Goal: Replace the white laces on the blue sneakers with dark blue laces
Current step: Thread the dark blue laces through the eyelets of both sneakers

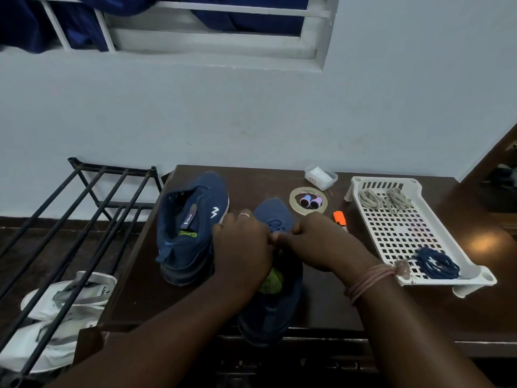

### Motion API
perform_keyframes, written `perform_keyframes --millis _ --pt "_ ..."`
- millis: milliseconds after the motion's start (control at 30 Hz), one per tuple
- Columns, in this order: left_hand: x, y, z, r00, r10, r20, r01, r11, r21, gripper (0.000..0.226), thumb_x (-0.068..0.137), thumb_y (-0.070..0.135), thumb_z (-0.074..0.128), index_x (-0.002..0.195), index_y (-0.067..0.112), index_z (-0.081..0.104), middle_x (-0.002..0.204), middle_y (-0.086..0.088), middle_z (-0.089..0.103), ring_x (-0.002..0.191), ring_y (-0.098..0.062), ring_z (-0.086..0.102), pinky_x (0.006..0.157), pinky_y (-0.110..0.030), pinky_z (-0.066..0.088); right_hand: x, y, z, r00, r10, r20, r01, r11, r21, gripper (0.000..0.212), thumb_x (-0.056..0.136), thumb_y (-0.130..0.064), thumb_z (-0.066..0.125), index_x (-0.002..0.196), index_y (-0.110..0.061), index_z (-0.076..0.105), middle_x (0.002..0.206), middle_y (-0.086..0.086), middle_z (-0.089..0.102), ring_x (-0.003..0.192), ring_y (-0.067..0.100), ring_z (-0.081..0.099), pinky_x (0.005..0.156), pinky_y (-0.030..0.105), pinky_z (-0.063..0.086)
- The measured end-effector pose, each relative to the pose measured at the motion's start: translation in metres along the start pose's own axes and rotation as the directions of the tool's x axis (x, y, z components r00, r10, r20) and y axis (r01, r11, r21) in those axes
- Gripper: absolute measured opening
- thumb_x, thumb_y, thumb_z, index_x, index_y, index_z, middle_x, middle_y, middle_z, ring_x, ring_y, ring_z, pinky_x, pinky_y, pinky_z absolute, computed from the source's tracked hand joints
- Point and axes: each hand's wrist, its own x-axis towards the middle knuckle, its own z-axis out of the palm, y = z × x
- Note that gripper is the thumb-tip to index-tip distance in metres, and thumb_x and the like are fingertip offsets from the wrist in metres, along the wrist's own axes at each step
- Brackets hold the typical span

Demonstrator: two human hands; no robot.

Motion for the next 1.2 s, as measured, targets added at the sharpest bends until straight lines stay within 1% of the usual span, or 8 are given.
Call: perform_keyframes --millis 133,233,400,533,800,1000,1100,1200 --pt "-0.001 0.006 0.002 0.997 -0.073 0.0 0.073 0.997 -0.025 0.023 0.09 0.048 0.056 0.095 0.035 0.074 0.107 0.006 0.057 0.104 -0.024 0.048 0.079 -0.039 0.032 0.003 -0.004 0.014 0.995 -0.009 -0.104 -0.021 0.958 -0.288 0.027 0.093 -0.041 0.053 0.082 -0.017 0.055 0.098 0.01 0.058 0.108 0.034 0.053 0.092 0.04 0.043" --pt "-0.002 0.006 0.004 0.994 -0.106 0.029 0.108 0.993 -0.053 0.019 0.09 0.043 0.057 0.096 0.037 0.074 0.108 0.007 0.057 0.107 -0.024 0.047 0.08 -0.04 0.03 0.005 -0.008 0.02 0.992 0.055 -0.111 -0.086 0.954 -0.288 0.025 0.091 -0.036 0.056 0.101 -0.014 0.062 0.117 0.012 0.054 0.12 0.035 0.044 0.102 0.044 0.039" --pt "-0.004 0.004 0.005 0.991 -0.133 0.025 0.135 0.983 -0.124 0.017 0.091 0.042 0.058 0.095 0.039 0.074 0.103 0.009 0.058 0.109 -0.024 0.046 0.079 -0.039 0.027 0.015 -0.001 0.023 0.99 0.087 -0.111 -0.107 0.976 -0.189 0.019 0.092 -0.025 0.057 0.094 -0.007 0.061 0.105 0.014 0.063 0.103 0.029 0.061 0.077 0.032 0.048" --pt "-0.006 0.007 0.004 0.993 -0.107 0.04 0.111 0.987 -0.116 0.021 0.093 0.042 0.052 0.093 0.038 0.073 0.1 0.011 0.058 0.107 -0.022 0.045 0.079 -0.039 0.025 0.018 0.0 0.025 0.989 0.081 -0.124 -0.099 0.984 -0.147 0.021 0.094 -0.024 0.058 0.101 -0.004 0.063 0.107 0.015 0.063 0.103 0.028 0.062 0.088 0.034 0.053" --pt "-0.008 0.013 -0.006 0.987 -0.008 0.163 0.011 1.0 -0.02 0.025 0.094 0.032 0.047 0.102 0.025 0.069 0.116 0.004 0.053 0.116 -0.025 0.04 0.09 -0.044 0.031 0.018 0.003 0.026 0.988 0.045 -0.148 -0.071 0.982 -0.177 0.021 0.095 -0.028 0.058 0.101 -0.008 0.058 0.108 0.011 0.061 0.101 0.023 0.058 0.083 0.029 0.048" --pt "-0.005 0.009 -0.014 0.941 0.097 0.324 -0.074 0.994 -0.082 0.024 0.089 0.032 0.059 0.108 0.031 0.073 0.149 0.01 0.042 0.13 -0.027 0.03 0.101 -0.05 0.028 0.019 0.002 0.026 0.99 0.052 -0.131 -0.069 0.988 -0.136 0.013 0.093 -0.022 0.056 0.088 -0.01 0.054 0.104 0.013 0.063 0.1 0.024 0.06 0.081 0.03 0.051" --pt "-0.006 0.004 -0.011 0.968 0.11 0.225 -0.103 0.994 -0.042 0.025 0.091 0.029 0.056 0.11 0.034 0.072 0.146 0.012 0.045 0.128 -0.024 0.032 0.095 -0.046 0.027 0.023 0.004 0.028 0.992 0.051 -0.119 -0.063 0.993 -0.103 0.017 0.092 -0.023 0.059 0.089 -0.006 0.057 0.101 0.01 0.065 0.096 0.023 0.062 0.078 0.029 0.053" --pt "-0.005 -0.001 -0.009 0.993 0.091 0.077 -0.087 0.995 -0.048 0.022 0.09 0.03 0.055 0.099 0.032 0.075 0.127 0.014 0.056 0.116 -0.021 0.041 0.075 -0.037 0.014 0.025 0.006 0.029 0.992 0.047 -0.114 -0.055 0.996 -0.066 0.023 0.091 -0.028 0.064 0.102 -0.007 0.062 0.103 0.009 0.065 0.096 0.022 0.063 0.081 0.032 0.055"
